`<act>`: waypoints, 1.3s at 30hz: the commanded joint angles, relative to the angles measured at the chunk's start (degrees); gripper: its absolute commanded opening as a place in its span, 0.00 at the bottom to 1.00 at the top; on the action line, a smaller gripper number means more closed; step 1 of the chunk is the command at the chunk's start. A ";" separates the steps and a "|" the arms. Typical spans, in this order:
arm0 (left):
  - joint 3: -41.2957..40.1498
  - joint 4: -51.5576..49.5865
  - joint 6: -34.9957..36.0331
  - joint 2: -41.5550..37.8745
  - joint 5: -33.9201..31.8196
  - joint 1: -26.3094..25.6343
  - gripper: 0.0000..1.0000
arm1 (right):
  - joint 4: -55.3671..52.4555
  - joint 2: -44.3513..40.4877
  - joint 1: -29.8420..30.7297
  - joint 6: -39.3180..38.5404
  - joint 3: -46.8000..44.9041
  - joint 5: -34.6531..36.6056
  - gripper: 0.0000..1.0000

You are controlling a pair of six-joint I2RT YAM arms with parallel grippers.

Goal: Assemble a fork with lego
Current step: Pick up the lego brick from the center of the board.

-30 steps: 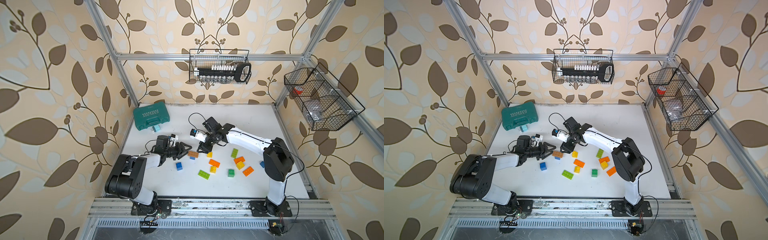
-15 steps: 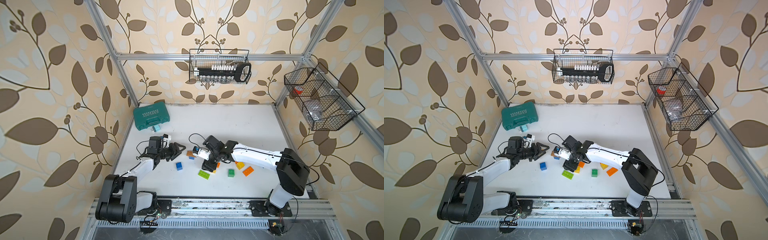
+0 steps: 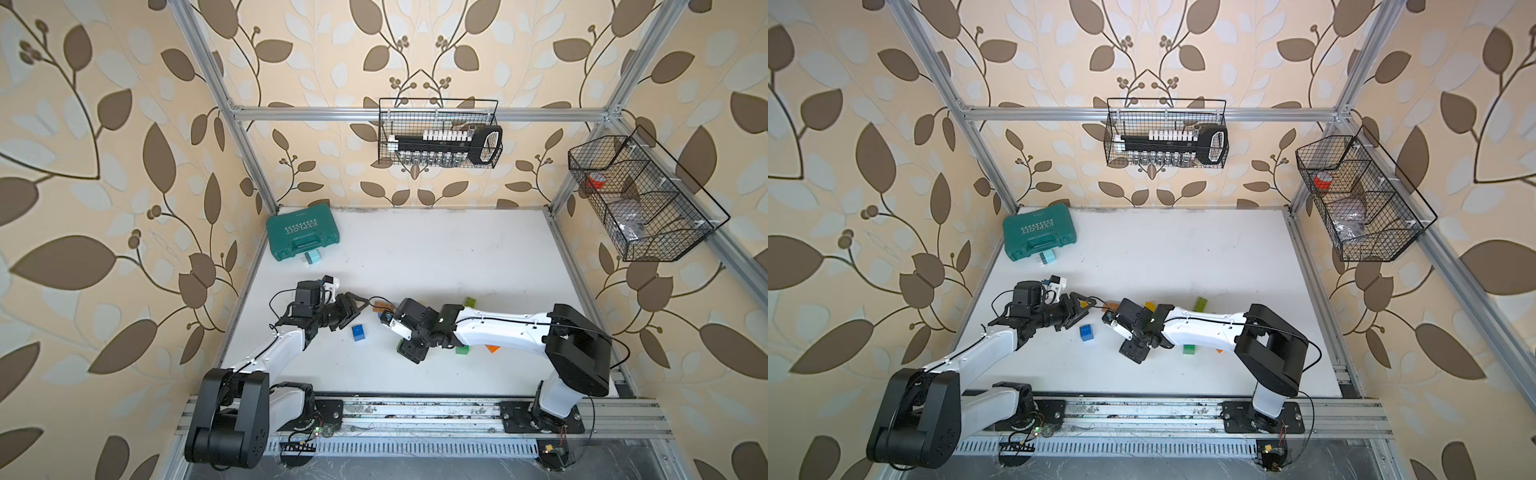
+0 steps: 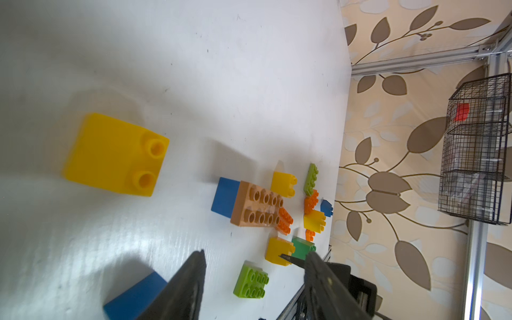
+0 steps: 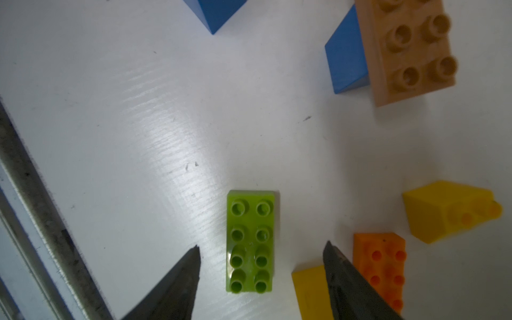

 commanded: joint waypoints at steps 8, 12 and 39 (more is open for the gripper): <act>-1.13 0.71 -0.63 -1.80 -0.50 0.74 0.60 | 0.89 4.66 0.31 1.28 1.19 -3.58 0.58; -1.28 0.75 -0.84 -2.23 -0.49 0.87 0.60 | 0.28 5.89 0.51 1.37 1.86 -3.49 0.54; 0.79 5.34 -0.47 5.47 5.33 1.14 0.58 | -8.99 -2.01 -6.71 -18.02 8.48 -16.20 0.23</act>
